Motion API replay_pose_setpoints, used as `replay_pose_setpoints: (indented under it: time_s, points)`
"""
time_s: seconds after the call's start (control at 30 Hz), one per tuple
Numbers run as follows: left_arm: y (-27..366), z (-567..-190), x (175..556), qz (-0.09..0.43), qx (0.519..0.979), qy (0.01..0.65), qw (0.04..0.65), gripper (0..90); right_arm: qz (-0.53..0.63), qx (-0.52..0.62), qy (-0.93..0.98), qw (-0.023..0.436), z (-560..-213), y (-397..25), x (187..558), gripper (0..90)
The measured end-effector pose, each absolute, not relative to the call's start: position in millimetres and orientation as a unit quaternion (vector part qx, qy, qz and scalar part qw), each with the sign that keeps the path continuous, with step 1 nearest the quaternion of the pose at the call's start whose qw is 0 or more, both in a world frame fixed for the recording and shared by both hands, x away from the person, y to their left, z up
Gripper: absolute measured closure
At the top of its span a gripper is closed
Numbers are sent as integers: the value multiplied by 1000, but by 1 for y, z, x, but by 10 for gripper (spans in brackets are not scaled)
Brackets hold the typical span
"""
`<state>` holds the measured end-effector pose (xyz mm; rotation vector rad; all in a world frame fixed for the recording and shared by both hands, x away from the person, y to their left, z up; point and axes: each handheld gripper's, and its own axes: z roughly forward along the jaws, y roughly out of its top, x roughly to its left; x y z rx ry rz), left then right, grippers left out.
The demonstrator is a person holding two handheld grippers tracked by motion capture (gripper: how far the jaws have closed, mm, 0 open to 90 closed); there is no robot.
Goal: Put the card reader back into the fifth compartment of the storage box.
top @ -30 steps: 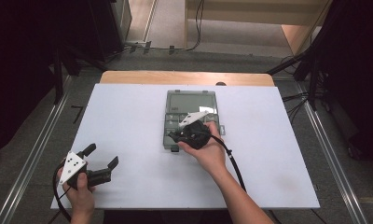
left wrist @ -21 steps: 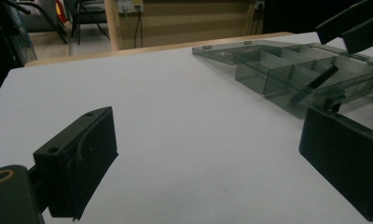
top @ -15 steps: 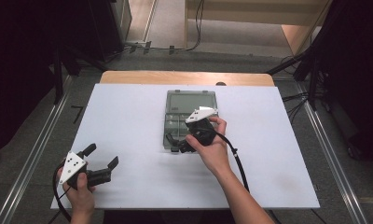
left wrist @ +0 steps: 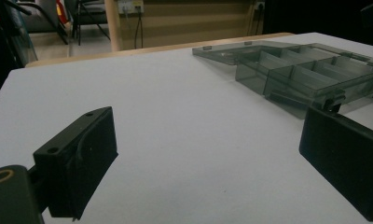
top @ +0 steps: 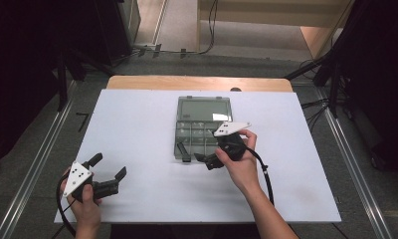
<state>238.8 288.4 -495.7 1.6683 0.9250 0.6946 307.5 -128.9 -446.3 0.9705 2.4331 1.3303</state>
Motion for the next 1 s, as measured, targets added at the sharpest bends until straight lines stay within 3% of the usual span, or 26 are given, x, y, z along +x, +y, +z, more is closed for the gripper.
replay_pose_setpoints:
  time_s: [1.0]
  points:
    - [286, -496, 240, 287, 706, 382, 523, 13, 460, 352, 806, 124, -451, -198, 277, 0]
